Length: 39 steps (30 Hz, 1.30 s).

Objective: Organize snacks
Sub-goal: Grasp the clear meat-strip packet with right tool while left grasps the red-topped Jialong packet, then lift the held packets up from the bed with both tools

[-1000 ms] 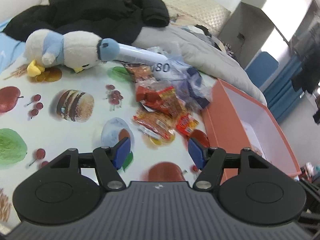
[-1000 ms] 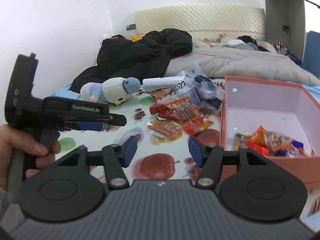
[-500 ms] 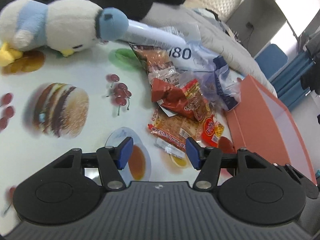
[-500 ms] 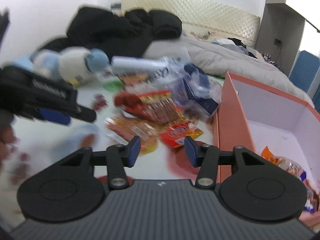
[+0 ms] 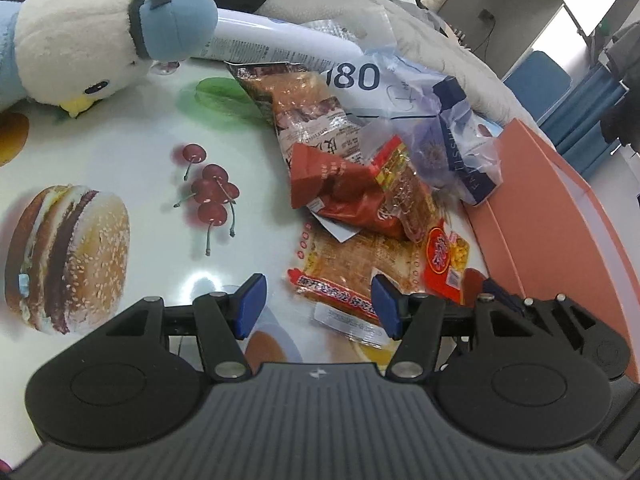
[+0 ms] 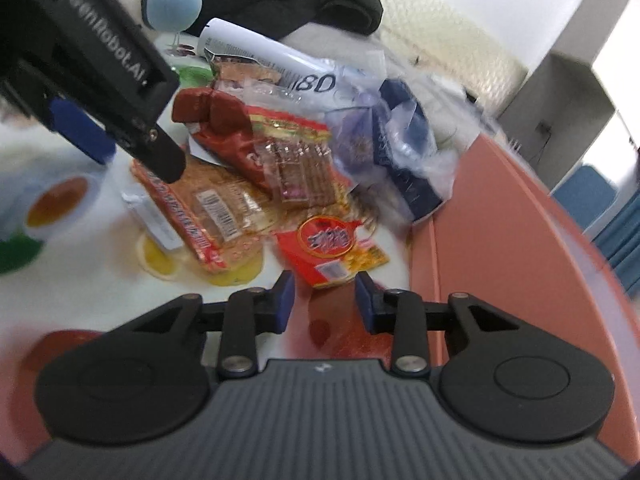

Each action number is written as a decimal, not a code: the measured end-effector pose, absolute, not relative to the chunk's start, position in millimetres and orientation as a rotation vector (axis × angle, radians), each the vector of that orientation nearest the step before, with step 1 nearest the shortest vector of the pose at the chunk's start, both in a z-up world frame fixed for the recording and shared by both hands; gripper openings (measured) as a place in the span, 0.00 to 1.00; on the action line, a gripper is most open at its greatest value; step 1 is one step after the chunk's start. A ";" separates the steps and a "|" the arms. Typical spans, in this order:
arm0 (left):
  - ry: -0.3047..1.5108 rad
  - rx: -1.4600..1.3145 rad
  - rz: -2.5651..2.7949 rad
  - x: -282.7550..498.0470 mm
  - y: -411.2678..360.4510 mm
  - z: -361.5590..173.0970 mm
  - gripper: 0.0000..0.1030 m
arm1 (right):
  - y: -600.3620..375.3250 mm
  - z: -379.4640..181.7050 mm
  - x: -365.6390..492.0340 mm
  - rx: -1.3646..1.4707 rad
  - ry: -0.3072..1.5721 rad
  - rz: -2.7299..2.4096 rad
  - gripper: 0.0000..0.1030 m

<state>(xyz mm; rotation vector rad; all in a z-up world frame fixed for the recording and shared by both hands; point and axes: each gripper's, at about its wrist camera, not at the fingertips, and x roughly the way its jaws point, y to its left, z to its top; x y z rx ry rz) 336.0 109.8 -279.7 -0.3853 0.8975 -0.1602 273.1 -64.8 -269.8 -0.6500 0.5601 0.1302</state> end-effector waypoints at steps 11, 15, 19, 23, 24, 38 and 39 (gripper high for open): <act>0.928 -0.333 -0.144 341.4 104.8 -283.4 0.08 | -55.8 -274.2 275.4 -0.674 0.560 0.171 0.04; 0.930 -0.347 -0.143 336.3 105.6 -281.3 0.03 | -56.8 -269.7 267.0 -0.672 0.551 0.185 0.03; 0.922 -0.363 -0.141 322.1 104.1 -276.0 0.00 | -58.3 -263.4 256.2 -0.672 0.542 0.192 0.03; 0.916 -0.384 -0.129 299.2 105.2 -269.9 0.00 | -60.2 -255.7 239.5 -0.677 0.533 0.204 0.03; 0.915 -0.390 -0.124 293.2 105.9 -268.7 0.00 | -60.8 -253.7 233.3 -0.678 0.532 0.211 0.03; 0.907 -0.454 -0.060 176.0 120.6 -251.8 0.00 | -71.7 -231.8 144.1 -0.671 0.564 0.310 0.03; 0.905 -0.457 -0.056 169.0 121.8 -251.1 0.00 | -72.3 -229.9 138.2 -0.669 0.566 0.319 0.03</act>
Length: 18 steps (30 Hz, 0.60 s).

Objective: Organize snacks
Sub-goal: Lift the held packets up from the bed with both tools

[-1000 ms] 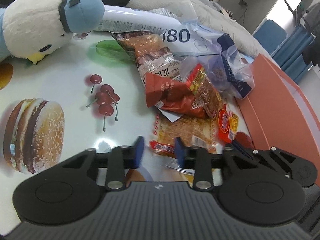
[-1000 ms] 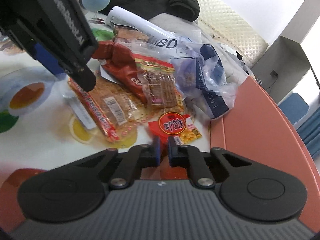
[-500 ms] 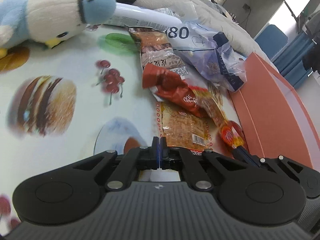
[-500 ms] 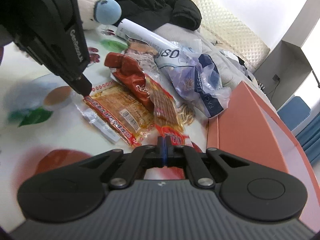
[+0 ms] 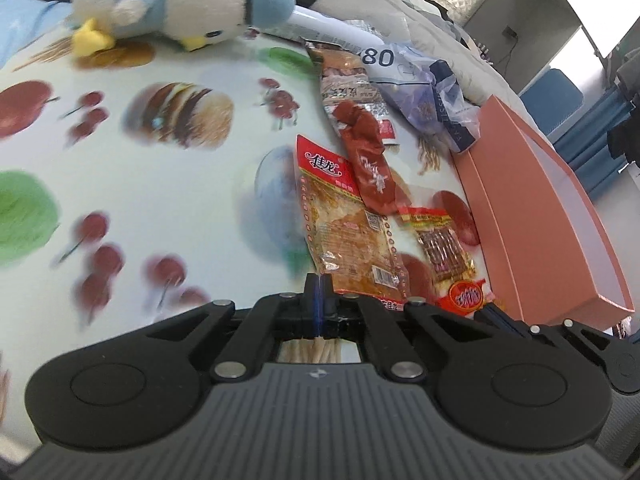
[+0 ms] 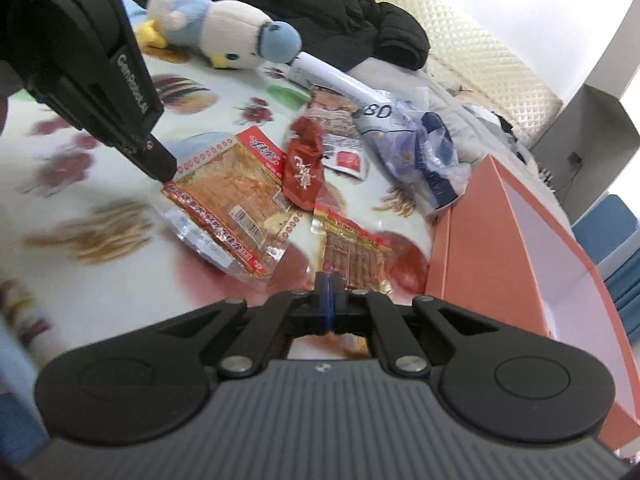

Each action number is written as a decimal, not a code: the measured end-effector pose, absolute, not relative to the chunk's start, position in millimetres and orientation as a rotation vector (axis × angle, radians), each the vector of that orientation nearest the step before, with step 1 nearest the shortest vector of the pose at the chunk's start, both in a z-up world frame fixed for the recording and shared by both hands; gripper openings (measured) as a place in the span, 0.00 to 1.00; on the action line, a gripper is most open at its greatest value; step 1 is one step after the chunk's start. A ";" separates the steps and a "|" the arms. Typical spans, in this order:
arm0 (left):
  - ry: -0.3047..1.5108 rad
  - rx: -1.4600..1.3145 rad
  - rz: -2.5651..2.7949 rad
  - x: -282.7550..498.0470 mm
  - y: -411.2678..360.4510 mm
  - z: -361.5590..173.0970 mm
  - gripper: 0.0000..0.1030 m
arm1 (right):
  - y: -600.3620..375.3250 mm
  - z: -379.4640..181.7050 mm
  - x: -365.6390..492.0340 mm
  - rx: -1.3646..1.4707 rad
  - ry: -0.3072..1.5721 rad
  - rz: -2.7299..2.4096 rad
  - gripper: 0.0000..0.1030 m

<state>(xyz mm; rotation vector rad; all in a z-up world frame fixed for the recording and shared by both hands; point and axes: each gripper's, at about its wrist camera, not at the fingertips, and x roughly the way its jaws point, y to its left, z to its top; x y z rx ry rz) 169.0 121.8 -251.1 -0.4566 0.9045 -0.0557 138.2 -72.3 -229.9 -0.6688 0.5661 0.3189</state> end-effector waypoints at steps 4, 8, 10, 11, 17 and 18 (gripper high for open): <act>0.910 -0.468 -0.039 146.4 125.3 -248.9 0.00 | -73.7 -222.4 113.9 -0.655 0.581 0.366 0.03; 0.902 -0.476 -0.001 124.3 131.5 -247.3 0.00 | -75.8 -218.5 93.5 -0.676 0.568 0.394 0.03; 0.906 -0.487 0.028 117.9 138.1 -250.1 0.00 | -77.5 -217.7 90.7 -0.675 0.570 0.381 0.03; 0.905 -0.491 0.042 114.5 141.7 -250.8 0.00 | -79.0 -217.3 92.7 -0.665 0.575 0.380 0.03; 0.898 -0.519 0.075 105.7 159.8 -248.6 0.01 | -81.5 -227.6 104.9 -0.700 0.566 0.350 0.39; 0.898 -0.518 0.071 106.0 160.8 -247.2 0.01 | -80.5 -232.3 106.9 -0.737 0.564 0.337 0.39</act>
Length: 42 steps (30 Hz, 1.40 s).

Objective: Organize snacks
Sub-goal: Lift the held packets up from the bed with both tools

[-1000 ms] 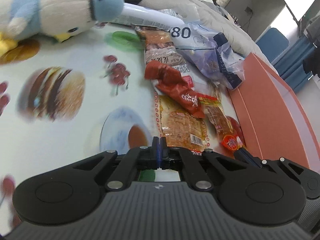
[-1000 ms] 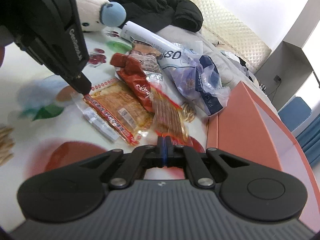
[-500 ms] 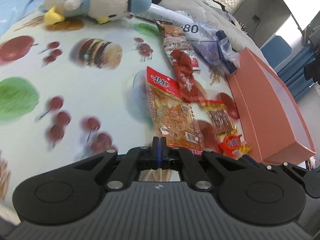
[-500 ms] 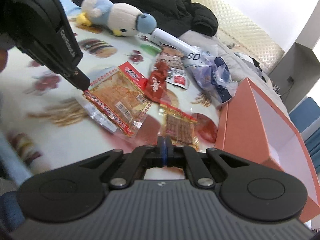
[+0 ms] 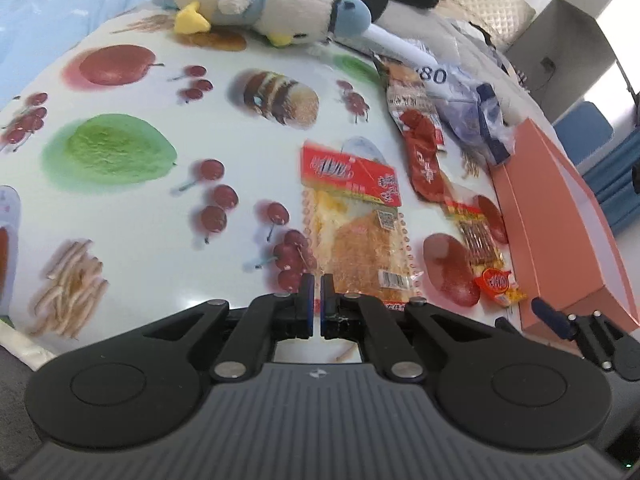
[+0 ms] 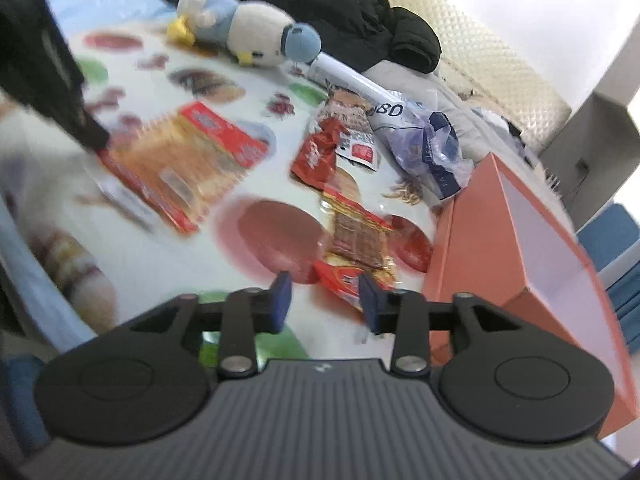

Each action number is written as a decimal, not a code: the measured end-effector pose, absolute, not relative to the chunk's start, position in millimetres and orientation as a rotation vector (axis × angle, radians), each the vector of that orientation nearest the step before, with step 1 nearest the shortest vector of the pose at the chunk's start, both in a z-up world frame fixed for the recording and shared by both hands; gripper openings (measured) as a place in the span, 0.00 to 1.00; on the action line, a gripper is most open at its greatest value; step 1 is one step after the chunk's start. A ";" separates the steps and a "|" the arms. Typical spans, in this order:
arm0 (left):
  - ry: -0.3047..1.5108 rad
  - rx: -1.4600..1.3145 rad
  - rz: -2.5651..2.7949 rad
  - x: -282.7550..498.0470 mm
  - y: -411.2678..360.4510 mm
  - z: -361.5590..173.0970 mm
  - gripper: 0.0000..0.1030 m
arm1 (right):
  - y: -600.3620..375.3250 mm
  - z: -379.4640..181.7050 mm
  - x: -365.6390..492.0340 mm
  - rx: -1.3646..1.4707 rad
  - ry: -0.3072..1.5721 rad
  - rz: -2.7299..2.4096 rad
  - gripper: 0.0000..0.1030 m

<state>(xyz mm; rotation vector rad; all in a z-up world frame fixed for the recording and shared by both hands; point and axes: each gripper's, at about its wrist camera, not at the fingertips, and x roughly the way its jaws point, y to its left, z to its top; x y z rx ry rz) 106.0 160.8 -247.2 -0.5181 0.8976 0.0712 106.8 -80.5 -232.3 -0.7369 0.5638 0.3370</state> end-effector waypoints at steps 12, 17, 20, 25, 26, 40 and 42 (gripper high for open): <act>0.871 -0.506 -0.002 124.0 136.6 -236.5 0.46 | -77.7 -264.3 128.0 -1.010 0.544 0.326 0.30; 0.878 -0.498 -0.012 131.9 128.5 -235.5 0.46 | -77.7 -271.7 139.1 -0.982 0.579 0.343 0.04; 0.881 -0.483 -0.023 133.2 124.1 -234.8 0.46 | -77.7 -270.9 134.7 -0.967 0.577 0.356 0.03; 0.904 -0.438 -0.031 135.5 113.2 -238.1 0.46 | -81.3 -264.6 118.5 -0.925 0.593 0.382 0.03; 0.909 -0.432 -0.029 135.4 111.4 -238.7 0.46 | -82.5 -262.9 113.3 -0.918 0.597 0.387 0.03; 0.953 -0.359 0.049 131.6 95.6 -241.4 0.55 | -93.4 -238.6 39.5 -0.789 0.677 0.556 0.06; 0.957 -0.341 0.066 133.3 92.5 -239.6 0.58 | -97.1 -235.7 40.6 -0.746 0.683 0.565 0.12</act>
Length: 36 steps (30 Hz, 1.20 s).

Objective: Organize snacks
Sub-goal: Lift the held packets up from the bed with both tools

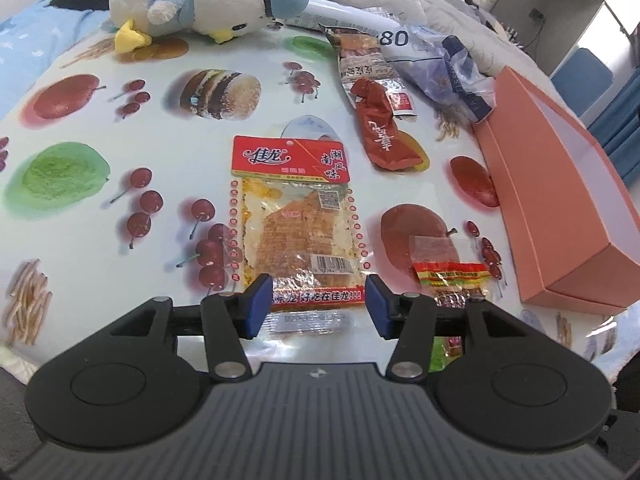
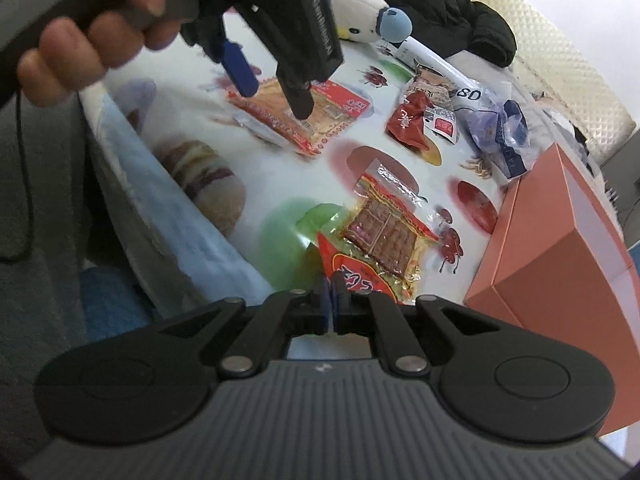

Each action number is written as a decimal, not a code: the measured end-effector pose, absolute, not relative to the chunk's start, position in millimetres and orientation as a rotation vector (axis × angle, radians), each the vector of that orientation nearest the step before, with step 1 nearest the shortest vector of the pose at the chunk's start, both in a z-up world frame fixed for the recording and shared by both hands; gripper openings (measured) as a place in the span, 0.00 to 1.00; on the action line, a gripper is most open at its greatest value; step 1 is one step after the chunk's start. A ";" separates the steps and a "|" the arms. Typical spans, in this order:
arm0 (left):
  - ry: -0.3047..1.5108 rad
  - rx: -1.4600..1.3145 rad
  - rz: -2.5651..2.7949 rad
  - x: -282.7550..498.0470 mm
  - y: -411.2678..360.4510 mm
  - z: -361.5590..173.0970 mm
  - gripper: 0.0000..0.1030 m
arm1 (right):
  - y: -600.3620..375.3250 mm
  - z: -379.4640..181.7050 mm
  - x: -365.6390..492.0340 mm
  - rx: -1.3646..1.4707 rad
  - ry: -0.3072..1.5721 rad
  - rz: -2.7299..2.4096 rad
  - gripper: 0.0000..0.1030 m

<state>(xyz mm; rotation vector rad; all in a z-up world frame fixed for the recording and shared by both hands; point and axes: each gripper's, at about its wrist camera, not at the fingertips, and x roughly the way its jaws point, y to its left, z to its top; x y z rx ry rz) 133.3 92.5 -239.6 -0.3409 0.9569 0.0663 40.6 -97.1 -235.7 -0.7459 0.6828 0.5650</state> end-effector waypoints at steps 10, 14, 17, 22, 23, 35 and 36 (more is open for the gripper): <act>0.993 -0.273 0.141 146.9 84.0 -240.1 0.67 | -130.8 -209.3 67.2 -0.279 0.738 0.628 0.81; 0.995 -0.249 0.150 153.7 80.3 -243.5 0.71 | -138.2 -208.5 84.0 -0.192 0.724 0.573 0.81; 1.003 -0.233 0.151 161.0 79.2 -247.3 0.72 | -138.7 -215.0 98.0 -0.175 0.730 0.522 0.81; 1.011 -0.209 0.153 172.2 81.6 -251.9 0.72 | -137.0 -226.4 120.8 -0.150 0.785 0.479 0.81; 1.014 -0.203 0.157 174.8 82.4 -253.4 0.72 | -136.5 -228.6 124.2 -0.147 0.794 0.468 0.81; 1.022 -0.164 0.157 192.4 81.8 -266.9 0.82 | -127.5 -249.1 144.1 -0.189 0.834 0.421 0.82; 1.022 -0.162 0.156 193.0 81.0 -267.6 0.82 | -127.4 -249.8 144.9 -0.196 0.832 0.425 0.80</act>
